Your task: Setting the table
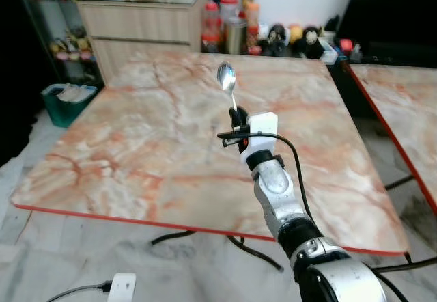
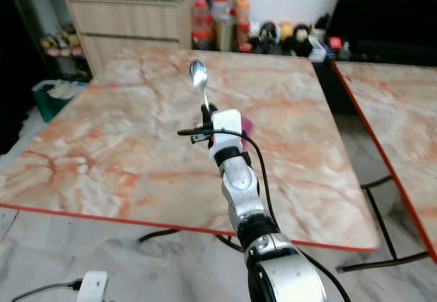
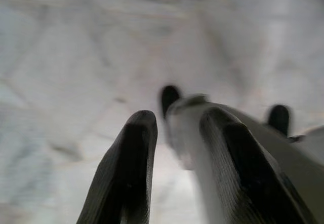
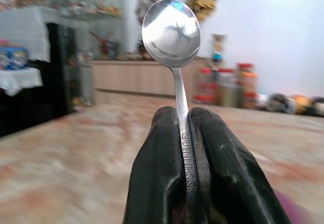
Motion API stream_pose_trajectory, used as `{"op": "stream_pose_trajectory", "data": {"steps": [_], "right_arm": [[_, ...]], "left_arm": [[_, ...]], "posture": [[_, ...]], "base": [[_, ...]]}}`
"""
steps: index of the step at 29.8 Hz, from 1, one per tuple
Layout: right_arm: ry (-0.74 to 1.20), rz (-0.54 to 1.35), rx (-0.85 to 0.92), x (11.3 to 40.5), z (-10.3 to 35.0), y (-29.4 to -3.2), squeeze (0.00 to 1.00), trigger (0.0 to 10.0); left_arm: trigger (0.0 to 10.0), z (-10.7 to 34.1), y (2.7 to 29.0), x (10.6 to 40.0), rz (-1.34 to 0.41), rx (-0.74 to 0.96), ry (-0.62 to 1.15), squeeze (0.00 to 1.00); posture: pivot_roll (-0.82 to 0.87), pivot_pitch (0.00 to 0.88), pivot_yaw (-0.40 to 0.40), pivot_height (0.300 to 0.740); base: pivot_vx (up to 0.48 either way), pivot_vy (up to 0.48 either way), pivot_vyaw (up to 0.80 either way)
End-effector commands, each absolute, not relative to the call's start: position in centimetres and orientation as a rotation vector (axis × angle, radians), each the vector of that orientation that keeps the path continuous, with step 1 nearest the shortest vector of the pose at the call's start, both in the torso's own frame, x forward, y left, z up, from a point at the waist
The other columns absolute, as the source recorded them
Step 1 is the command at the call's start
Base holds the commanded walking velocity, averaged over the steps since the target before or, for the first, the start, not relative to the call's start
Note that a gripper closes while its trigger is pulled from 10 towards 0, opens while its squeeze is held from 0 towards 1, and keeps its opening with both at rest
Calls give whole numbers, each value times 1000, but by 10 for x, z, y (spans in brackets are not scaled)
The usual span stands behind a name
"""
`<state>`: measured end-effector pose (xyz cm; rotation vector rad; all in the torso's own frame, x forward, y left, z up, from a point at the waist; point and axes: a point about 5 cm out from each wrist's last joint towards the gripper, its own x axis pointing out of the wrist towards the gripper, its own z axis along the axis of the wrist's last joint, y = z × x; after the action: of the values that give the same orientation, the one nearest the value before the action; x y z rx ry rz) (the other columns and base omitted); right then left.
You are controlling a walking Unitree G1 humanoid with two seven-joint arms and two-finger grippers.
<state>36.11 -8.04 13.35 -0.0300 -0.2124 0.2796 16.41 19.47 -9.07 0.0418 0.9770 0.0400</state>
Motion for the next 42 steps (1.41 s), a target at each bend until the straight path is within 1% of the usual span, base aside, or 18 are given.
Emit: {"op": "stream_pose_trajectory", "data": {"steps": [1, 12, 20, 26, 29, 32, 42], "right_arm": [[-241, 282, -12, 363, 142, -76, 0, 10000], [-235, 274, -10, 363, 141, -78, 0, 10000], [-229, 265, -17, 363, 140, -79, 0, 10000], [-185, 213, -17, 363, 133, -84, 0, 10000], [-162, 178, -74, 364, 130, -89, 0, 10000], [-140, 142, -53, 366, 128, -95, 0, 10000], [-137, 136, -41, 367, 130, -96, 0, 10000]], "left_arm": [[10000, -92, 197, 160, 46, 48, 999, 0], [10000, -93, 197, 159, 52, 47, 1001, 0], [10000, -92, 202, 160, 61, 59, 999, 0], [10000, -92, 202, 159, 55, 68, 1005, 0], [10000, -92, 203, 159, 54, 69, 1005, 0], [10000, -91, 204, 160, 54, 71, 1002, 0], [10000, -92, 203, 160, 58, 67, 1004, 0]], "posture": [[38, 0, -21, 740], [35, 0, -17, 740], [37, 0, -16, 740], [34, 0, -8, 740], [36, 0, -3, 740], [41, 0, -7, 740], [40, 0, -9, 740]], "base": [[0, -292, 0], [0, -294, 0], [0, -297, 0], [0, -311, 0], [0, -293, 0], [0, -291, 288], [0, -288, 0]]}}
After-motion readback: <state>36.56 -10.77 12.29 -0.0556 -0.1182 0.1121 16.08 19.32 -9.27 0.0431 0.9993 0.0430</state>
